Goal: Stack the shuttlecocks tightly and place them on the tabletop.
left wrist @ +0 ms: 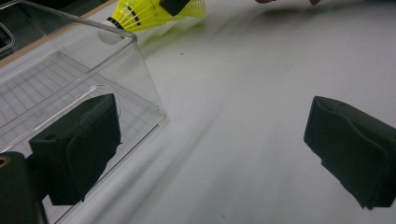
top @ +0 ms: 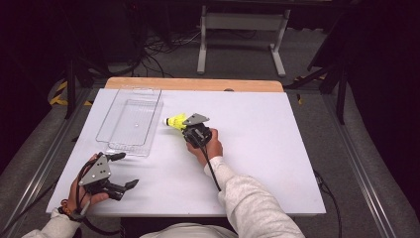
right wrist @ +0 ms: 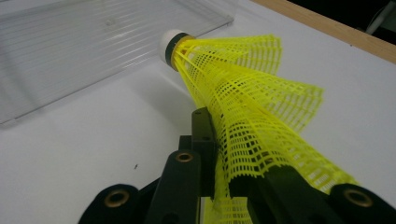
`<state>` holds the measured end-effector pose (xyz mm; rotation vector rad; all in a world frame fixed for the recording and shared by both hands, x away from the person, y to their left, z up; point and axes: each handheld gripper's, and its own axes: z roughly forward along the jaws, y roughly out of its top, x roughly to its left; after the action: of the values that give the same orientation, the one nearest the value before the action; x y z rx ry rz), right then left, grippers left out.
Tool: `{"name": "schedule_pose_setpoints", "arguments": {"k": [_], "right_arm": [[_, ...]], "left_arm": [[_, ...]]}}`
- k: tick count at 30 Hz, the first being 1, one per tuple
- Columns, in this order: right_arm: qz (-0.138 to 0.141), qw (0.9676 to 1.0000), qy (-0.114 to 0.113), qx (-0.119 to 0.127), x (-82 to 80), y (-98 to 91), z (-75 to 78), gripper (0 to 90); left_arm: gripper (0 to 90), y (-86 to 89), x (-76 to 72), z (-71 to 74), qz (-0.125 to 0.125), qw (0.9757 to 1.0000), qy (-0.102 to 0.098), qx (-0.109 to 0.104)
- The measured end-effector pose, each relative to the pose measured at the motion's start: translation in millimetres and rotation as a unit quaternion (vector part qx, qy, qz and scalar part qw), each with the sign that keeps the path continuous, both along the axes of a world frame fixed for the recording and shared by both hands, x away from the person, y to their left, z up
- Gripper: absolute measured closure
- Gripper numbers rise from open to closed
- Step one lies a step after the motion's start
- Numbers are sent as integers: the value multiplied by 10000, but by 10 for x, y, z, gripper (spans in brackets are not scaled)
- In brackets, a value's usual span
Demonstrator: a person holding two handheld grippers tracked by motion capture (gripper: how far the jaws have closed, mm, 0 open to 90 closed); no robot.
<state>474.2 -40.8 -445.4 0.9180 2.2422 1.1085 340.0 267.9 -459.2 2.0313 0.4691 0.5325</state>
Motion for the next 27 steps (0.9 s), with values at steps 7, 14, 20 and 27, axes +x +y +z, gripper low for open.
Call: {"name": "schedule_pose_setpoints", "arguments": {"k": [7,14,20,27], "right_arm": [[87,9999,29,49,-16,-32,32,868],[97,9999,21,138,-35,-83,52,867],[122,9998,-2,152,-71,-128,79,868],[246,9995,-123,137,-120,-142,133,868]], "left_arm": [[48,8,45,-7,-10,10000,12,-27],[48,41,24,-12,18,9999,35,-102],[48,70,-17,-12,80,9999,33,-75],[48,120,-81,-10,188,9998,11,-97]]}}
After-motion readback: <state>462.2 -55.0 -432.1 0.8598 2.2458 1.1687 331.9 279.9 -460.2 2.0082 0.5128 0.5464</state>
